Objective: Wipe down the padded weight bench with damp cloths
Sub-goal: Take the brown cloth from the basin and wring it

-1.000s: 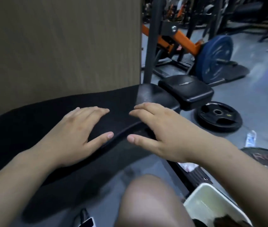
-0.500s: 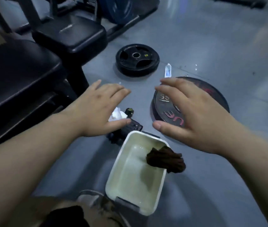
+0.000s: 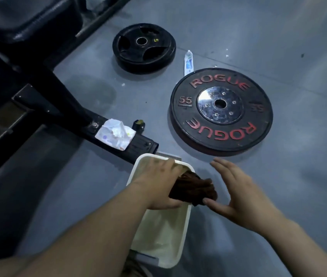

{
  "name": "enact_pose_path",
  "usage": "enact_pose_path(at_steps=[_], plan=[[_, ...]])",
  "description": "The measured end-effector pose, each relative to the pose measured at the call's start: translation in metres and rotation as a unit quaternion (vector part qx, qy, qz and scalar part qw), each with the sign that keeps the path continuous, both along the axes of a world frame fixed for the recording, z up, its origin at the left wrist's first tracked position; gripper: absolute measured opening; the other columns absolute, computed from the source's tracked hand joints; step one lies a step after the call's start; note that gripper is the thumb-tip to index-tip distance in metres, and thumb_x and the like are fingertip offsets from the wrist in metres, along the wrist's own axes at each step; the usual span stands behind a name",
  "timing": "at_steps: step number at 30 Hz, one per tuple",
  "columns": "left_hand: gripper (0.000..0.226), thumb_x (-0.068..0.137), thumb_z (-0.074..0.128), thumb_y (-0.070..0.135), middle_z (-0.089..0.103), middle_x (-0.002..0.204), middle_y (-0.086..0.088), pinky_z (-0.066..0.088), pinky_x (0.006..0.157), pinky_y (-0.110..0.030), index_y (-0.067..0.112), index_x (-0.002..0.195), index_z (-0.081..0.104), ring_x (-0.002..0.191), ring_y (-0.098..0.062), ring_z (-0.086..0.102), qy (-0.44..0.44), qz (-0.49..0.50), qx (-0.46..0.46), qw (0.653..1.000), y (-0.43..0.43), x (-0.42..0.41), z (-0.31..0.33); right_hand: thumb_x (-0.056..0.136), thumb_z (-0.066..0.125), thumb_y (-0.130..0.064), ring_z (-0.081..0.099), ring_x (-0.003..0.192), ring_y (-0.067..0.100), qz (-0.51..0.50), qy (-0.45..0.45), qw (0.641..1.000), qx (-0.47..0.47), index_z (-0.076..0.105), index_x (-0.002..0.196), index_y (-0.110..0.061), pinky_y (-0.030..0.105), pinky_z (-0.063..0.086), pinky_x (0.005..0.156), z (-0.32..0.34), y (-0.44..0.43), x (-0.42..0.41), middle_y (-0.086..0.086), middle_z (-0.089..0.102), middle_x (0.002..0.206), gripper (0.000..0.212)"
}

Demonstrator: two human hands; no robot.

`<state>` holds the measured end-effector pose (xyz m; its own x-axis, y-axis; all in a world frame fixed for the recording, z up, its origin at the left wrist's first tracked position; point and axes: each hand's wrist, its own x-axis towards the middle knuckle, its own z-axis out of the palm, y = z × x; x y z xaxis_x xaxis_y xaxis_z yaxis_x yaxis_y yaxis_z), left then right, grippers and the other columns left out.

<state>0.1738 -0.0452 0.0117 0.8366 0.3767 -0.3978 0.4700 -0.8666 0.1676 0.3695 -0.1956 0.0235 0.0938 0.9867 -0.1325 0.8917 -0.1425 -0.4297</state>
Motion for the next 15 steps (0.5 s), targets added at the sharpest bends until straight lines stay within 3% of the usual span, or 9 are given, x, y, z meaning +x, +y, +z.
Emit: enact_pose_path(at_steps=[5,10,12,15], plan=[[0.075,0.082,0.065,0.054,0.041,0.136,-0.006,0.030,0.108,-0.052,0.018,0.139,0.034,0.126,-0.028,0.042,0.095,-0.021,-0.020,0.995,-0.001,-0.004,-0.021,0.074,0.060,-0.070,0.035,0.139,0.013,0.000,0.038,0.996,-0.076,0.024,0.152,-0.027,0.026,0.031,0.111,-0.048,0.000,-0.001,-0.007,0.025,0.156,0.096],[0.079,0.090,0.061,0.032,0.028,0.155,-0.006,0.018,0.117,-0.055,0.016,0.154,0.018,0.140,-0.026,0.031,0.073,-0.015,-0.049,0.996,-0.004,0.013,-0.038,0.075,0.069,-0.055,0.040,0.130,0.004,0.002,0.079,0.994,-0.079,0.029,0.149,-0.028,0.014,0.032,0.104,-0.069,0.004,-0.004,-0.014,0.033,0.147,0.088],[0.074,0.091,0.060,0.029,0.025,0.159,-0.004,0.015,0.119,-0.056,0.017,0.153,0.021,0.143,-0.024,0.029,0.062,-0.013,-0.059,0.996,-0.005,0.022,-0.043,0.076,0.069,-0.048,0.047,0.123,0.005,0.006,0.092,0.993,-0.068,0.031,0.146,-0.032,0.014,0.038,0.100,-0.075,0.007,-0.005,-0.015,0.042,0.138,0.081],[0.058,0.090,0.060,0.018,0.040,0.149,-0.004,0.015,0.119,-0.055,0.020,0.143,0.036,0.137,-0.025,0.036,0.047,-0.003,-0.082,0.996,-0.002,0.033,-0.044,0.074,0.068,-0.035,0.054,0.112,0.008,-0.004,0.101,0.992,-0.069,0.031,0.144,-0.038,0.019,0.044,0.090,-0.085,0.010,-0.009,-0.013,0.053,0.127,0.079]])
